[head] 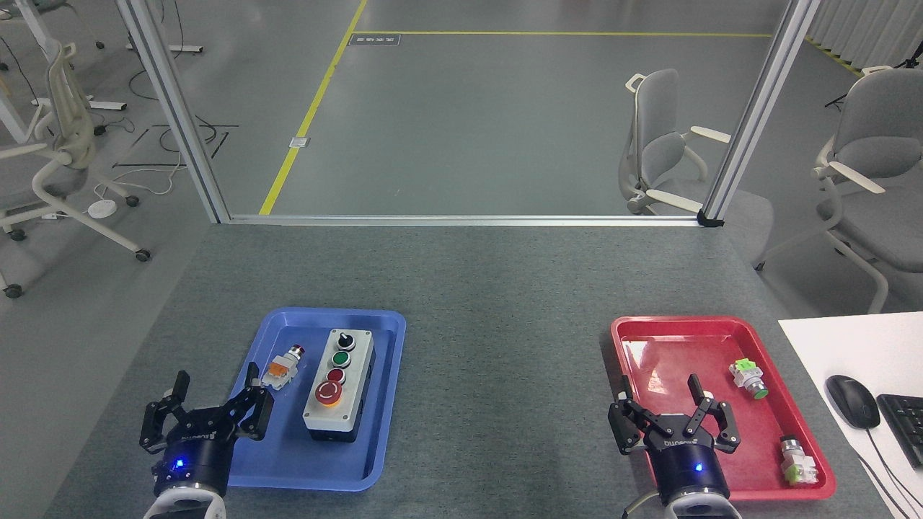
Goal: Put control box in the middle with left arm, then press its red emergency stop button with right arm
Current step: 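Move the left gripper toward the grey control box in the blue tray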
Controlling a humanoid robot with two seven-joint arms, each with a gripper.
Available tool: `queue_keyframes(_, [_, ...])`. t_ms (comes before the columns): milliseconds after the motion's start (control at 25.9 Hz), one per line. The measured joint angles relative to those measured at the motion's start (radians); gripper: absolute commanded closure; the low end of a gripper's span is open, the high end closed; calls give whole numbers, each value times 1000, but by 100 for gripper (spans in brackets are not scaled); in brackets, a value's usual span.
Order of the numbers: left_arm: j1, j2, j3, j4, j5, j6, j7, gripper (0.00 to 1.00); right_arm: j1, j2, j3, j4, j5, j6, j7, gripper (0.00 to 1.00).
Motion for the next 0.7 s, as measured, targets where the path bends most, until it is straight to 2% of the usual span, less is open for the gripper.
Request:
queue_keyframes(271, [16, -1, 4, -27, 7, -10, 23, 1, -9, -1, 11, 0, 0, 0, 0, 2])
queue_keyframes(502, [135, -21, -2, -137, 13, -42, 22, 3, -8, 1, 17, 1, 0, 0, 0, 2])
queue_keyframes(696, [189, -52, -72, -168, -47, -29, 26, 5, -3, 1, 19, 5, 0, -50, 11, 2])
